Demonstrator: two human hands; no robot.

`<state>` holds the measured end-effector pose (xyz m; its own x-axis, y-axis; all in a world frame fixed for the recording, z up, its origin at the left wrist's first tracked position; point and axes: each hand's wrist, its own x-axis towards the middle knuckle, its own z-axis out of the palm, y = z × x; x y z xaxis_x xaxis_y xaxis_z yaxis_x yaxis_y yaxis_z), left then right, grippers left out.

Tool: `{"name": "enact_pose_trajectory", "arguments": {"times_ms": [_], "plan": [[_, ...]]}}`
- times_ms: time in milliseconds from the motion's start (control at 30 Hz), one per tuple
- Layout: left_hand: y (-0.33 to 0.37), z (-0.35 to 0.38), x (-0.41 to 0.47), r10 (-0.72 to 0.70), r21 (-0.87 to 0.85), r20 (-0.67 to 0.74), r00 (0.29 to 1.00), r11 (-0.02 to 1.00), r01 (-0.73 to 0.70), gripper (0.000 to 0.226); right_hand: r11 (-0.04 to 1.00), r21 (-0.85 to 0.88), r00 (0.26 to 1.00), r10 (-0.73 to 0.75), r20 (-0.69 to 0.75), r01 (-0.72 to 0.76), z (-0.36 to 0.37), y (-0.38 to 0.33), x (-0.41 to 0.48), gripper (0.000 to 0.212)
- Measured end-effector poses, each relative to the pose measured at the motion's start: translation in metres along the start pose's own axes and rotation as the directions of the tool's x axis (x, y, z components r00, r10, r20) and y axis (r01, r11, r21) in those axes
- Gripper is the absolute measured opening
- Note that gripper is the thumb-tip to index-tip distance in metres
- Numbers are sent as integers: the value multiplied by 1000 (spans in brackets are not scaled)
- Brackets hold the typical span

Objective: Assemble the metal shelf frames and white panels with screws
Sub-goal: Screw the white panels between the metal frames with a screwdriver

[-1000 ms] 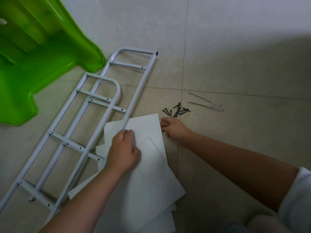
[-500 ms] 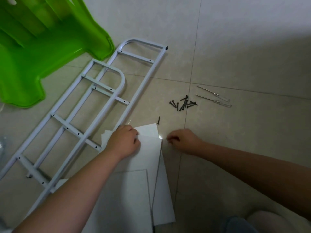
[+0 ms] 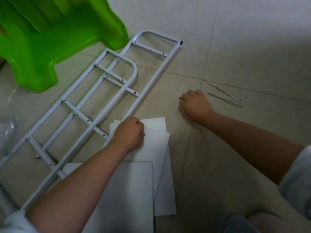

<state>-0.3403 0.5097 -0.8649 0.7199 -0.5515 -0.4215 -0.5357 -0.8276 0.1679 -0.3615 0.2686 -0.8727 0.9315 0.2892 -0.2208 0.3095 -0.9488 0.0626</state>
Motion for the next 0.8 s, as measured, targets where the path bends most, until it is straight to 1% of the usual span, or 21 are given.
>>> {"name": "enact_pose_trajectory", "arguments": {"times_ms": [33, 100, 133, 167, 233, 267, 300, 333, 367, 400, 467, 533, 567, 600, 633, 733, 800], "plan": [[1, 0, -2, 6, 2, -23, 1000, 1000, -6, 31, 997, -29, 998, 70, 7, -70, 2, 7, -4, 16], [1, -2, -7, 16, -21, -73, 997, 1000, -17, 25, 985, -3, 985, 171, -34, -171, 4, 8, -13, 10], [0, -2, -9, 11, -42, -107, 994, 999, -16, 24, 977, 62, 977, 208, -37, -206, 4, 1, -17, 16], [-3, -2, -12, 11, -61, -133, 991, 998, -19, 25, 964, 141, 968, 239, -73, -228, 4, -9, -21, 22], [-11, -6, -20, 38, -67, -187, 982, 996, -51, 35, 915, 345, 951, 273, -144, -211, -2, -40, -30, 25], [-15, -6, -26, 48, -56, -205, 978, 997, -60, 41, 858, 472, 954, 282, -101, -204, -8, -59, -34, 27], [-19, -6, -35, 71, -38, -215, 974, 996, -81, 45, 774, 587, 955, 295, -2, -238, -13, -76, -38, 34], [-23, -5, -45, 108, -18, -232, 967, 993, -115, 47, 673, 671, 946, 287, 150, -311, -15, -91, -42, 45], [-26, -3, -58, 142, 1, -221, 965, 989, -146, 47, 603, 704, 927, 266, 265, -375, -14, -102, -46, 54], [-28, -2, -71, 172, 15, -170, 970, 985, -172, 48, 583, 707, 916, 256, 308, -401, -11, -108, -48, 57], [-33, 6, -94, 186, 30, -25, 982, 982, -185, 56, 534, 728, 903, 277, 329, -430, -9, -111, -46, 56], [-36, 18, -108, 138, 70, 145, 980, 986, -149, 74, 498, 724, 878, 300, 373, -477, -7, -106, -37, 52], [-37, 23, -111, 132, 109, 199, 971, 982, -156, 87, 491, 716, 868, 295, 399, -496, -8, -102, -33, 48], [-38, 30, -112, 136, 136, 206, 969, 977, -166, 95, 502, 707, 867, 291, 404, -498, -7, -100, -30, 43], [-38, 34, -111, 132, 159, 178, 975, 974, -161, 96, 514, 702, 870, 285, 403, -494, -9, -98, -29, 40], [-40, 33, -102, 150, 177, 140, 979, 969, -174, 90, 507, 719, 879, 296, 373, -476, -7, -98, -30, 37], [-39, 33, -101, 139, 159, 170, 976, 973, -166, 89, 481, 718, 863, 337, 378, -502, -4, -98, -33, 35]]}}
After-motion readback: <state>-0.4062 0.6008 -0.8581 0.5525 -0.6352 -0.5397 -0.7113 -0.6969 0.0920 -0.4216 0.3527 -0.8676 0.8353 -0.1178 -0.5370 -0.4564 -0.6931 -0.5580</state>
